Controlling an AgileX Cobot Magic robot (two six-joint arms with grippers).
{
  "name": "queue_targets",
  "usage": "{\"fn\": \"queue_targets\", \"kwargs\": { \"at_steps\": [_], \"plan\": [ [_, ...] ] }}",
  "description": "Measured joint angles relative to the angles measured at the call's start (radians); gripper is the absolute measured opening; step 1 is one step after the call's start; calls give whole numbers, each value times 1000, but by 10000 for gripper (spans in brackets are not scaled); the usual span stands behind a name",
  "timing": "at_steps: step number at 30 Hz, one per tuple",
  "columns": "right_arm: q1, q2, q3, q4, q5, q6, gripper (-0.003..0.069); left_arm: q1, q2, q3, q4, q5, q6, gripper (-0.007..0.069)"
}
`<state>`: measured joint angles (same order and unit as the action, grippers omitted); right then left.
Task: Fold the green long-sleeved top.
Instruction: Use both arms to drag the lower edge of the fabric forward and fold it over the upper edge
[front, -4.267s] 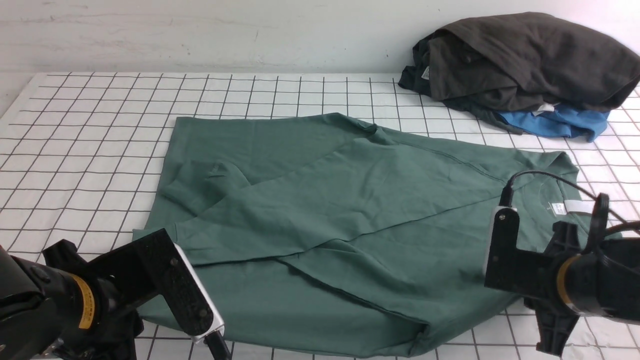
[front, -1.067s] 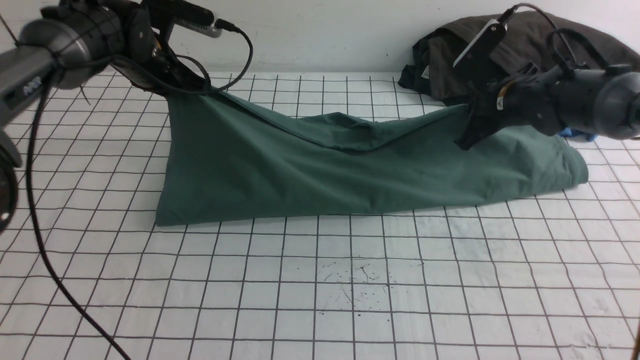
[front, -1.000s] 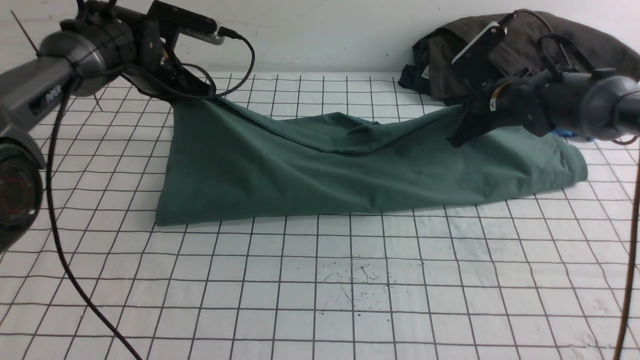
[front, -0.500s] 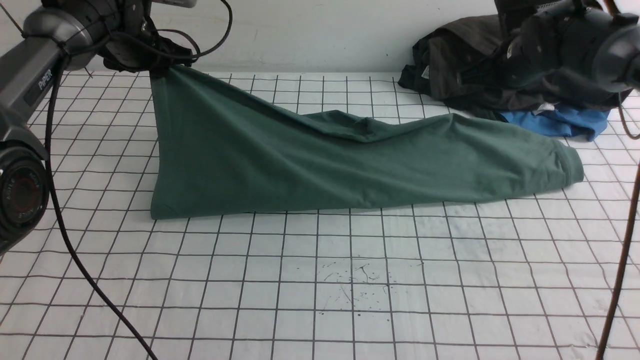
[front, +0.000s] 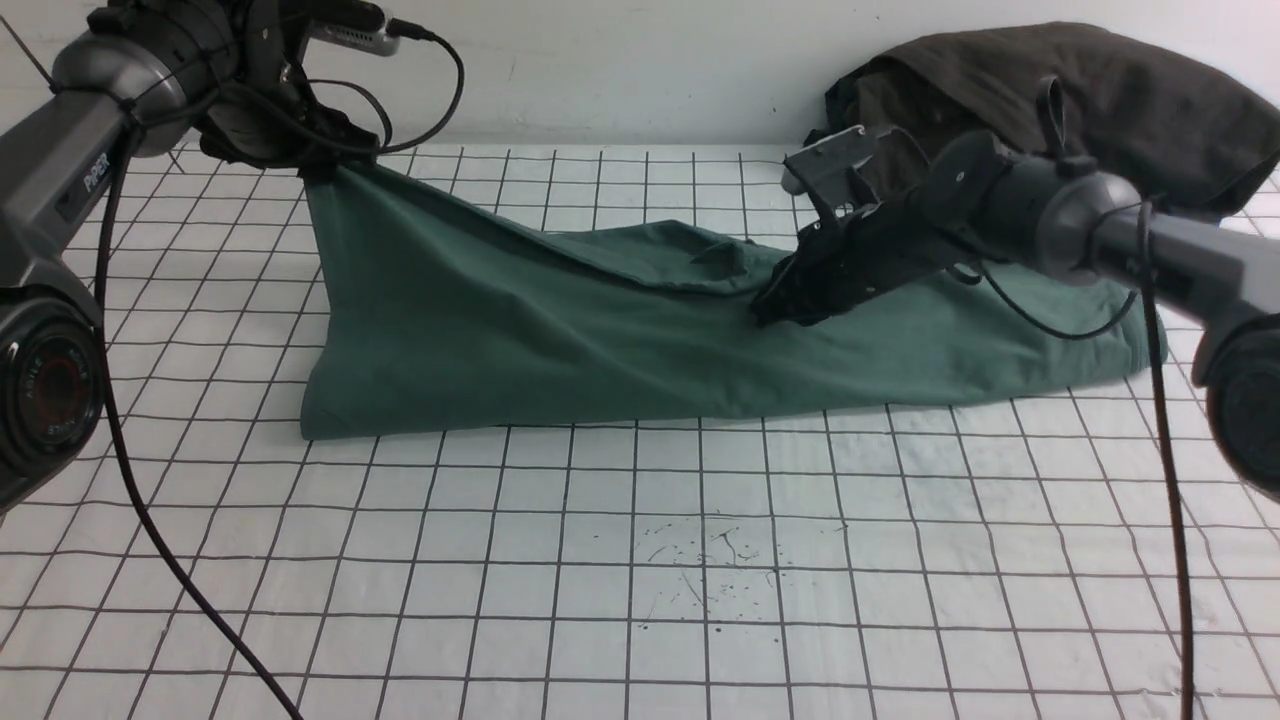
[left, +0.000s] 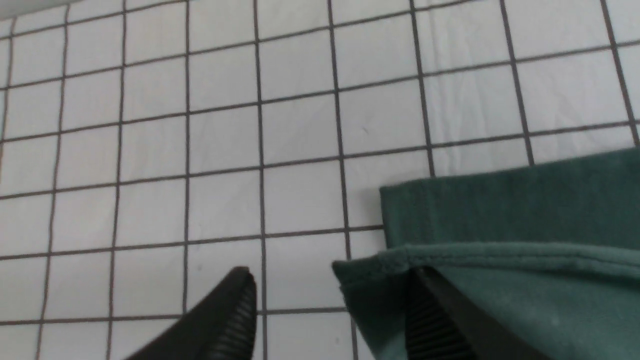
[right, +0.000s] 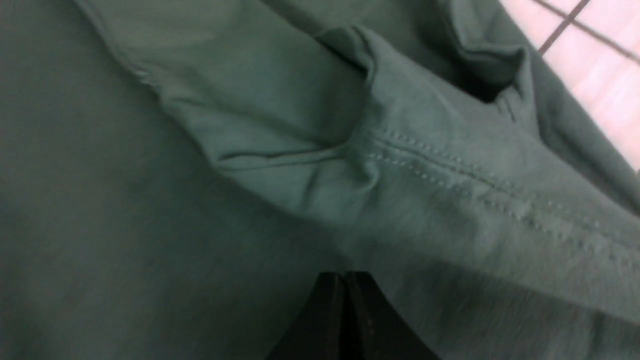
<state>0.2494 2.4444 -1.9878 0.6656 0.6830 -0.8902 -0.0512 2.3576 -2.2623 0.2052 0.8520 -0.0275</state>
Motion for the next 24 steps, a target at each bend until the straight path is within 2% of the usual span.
{"fn": "queue_targets", "kwargs": {
  "at_steps": [1,4,9,12,13,16,19,21,22,24],
  "plan": [
    [0,19,0,54,-51,-32,-15,1,-1,-2,13,-4,-17,484],
    [0,43,-1,154,-199,-67,-15,1,-1,-19,26,16,-36,551],
    [-4,72,0,419,-500,-72,-15,-6,-2,-47,76,76,-34,559],
    [-27,62,0,563,-558,-92,-15,-5,-2,-49,111,119,-34,559],
    [-29,61,0,563,-556,-93,-15,-4,-2,-49,111,123,-34,559],
    [-69,23,3,570,-427,-134,-15,-1,-2,-50,62,213,10,544],
    [-104,-49,5,475,-235,-138,-15,1,-2,-50,-65,333,107,507],
    [-135,-114,3,367,-69,-81,-15,1,-2,-49,-183,376,189,453],
    [-138,-127,2,357,-54,-63,-15,1,-2,-47,-205,377,200,447],
    [-163,-167,-2,264,78,13,-15,1,-3,-37,-303,380,237,383]
  ]
}}
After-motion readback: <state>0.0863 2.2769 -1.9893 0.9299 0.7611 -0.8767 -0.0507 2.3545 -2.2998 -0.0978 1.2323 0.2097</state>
